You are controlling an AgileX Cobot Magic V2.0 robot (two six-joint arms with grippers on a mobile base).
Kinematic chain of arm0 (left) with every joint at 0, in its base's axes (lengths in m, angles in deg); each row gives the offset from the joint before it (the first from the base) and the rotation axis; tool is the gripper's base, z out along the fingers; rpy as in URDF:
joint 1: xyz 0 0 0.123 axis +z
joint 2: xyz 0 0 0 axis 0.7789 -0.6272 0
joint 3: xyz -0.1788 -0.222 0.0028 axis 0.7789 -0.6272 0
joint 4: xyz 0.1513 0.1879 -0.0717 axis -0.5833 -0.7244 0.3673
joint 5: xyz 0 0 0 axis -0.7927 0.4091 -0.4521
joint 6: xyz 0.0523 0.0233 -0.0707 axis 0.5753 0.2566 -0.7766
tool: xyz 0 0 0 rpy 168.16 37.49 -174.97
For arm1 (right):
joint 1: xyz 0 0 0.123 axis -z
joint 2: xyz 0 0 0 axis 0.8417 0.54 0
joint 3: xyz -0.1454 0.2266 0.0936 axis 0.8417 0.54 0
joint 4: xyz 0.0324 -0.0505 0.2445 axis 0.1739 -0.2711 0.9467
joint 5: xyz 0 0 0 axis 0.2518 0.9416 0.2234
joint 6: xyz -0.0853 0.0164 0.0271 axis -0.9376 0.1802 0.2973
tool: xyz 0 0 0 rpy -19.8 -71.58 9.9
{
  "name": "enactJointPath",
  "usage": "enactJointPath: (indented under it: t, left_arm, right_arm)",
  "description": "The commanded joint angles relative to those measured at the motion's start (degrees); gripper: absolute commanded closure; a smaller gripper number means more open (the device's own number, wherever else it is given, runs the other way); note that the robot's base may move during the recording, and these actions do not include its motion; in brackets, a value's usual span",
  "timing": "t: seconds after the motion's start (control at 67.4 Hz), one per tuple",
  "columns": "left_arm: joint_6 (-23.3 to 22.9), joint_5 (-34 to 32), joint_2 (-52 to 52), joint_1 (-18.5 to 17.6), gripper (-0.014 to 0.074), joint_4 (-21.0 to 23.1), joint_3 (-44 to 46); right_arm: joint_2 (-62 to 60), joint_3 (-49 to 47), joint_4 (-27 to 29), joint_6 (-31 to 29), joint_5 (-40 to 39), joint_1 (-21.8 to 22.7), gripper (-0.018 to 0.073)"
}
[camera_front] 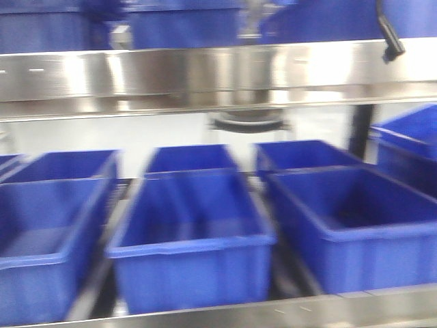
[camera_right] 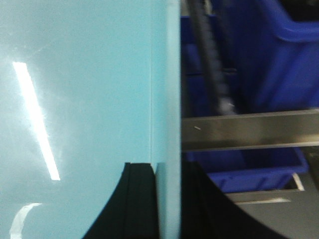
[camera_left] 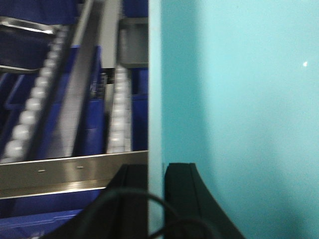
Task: Move two blue bins to right shelf middle
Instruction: 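Drive the base away from the rack while both grippers hold the light blue bin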
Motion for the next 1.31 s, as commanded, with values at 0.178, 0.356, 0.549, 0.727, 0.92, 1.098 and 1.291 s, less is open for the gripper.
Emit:
enactJointPath:
  t: [0.178,0.356,0.549,0.727,0.92,1.098,1.291]
  left_arm:
    - [-0.3,-3.4,1.3,-0.1,0.0707,-1.9,1.0]
    - [-0.3,-3.4,1.3,-0.1,0.0707,-1.9,1.0]
    - [-0.3,-3.4,1.3,-0.1,0.0707,-1.9,1.0]
    - [-0.3,-3.4,1.3,-0.1,0.0707,-1.9,1.0]
    - [-0.3,-3.4,1.3,-0.1,0.0707,-1.9,1.0]
    - [-0.3,-3.4,1.3,-0.1,0.0707,-1.9,1.0]
    - [-0.3,-3.4,1.3,-0.1,0.0707,-1.9,1.0]
  right_arm:
    - [-1.3,-1.0,-3.1,-0.1,-4.1,0.1,0.0726]
    - [-1.3,-1.0,-3.1,-0.1,-4.1,0.1,0.0726]
    - [-1.3,-1.0,-3.1,-0.1,-4.1,0.1,0.0726]
    - [-1.3,-1.0,-3.1,-0.1,-4.1,0.1,0.0726]
    - [-1.3,-1.0,-3.1,-0.1,-4.1,0.1,0.0726]
    - [-1.3,-1.0,-3.1,-0.1,-4.1,0.1,0.0726]
    - [-1.3,-1.0,-3.1,-0.1,-4.1,0.1,0.0726]
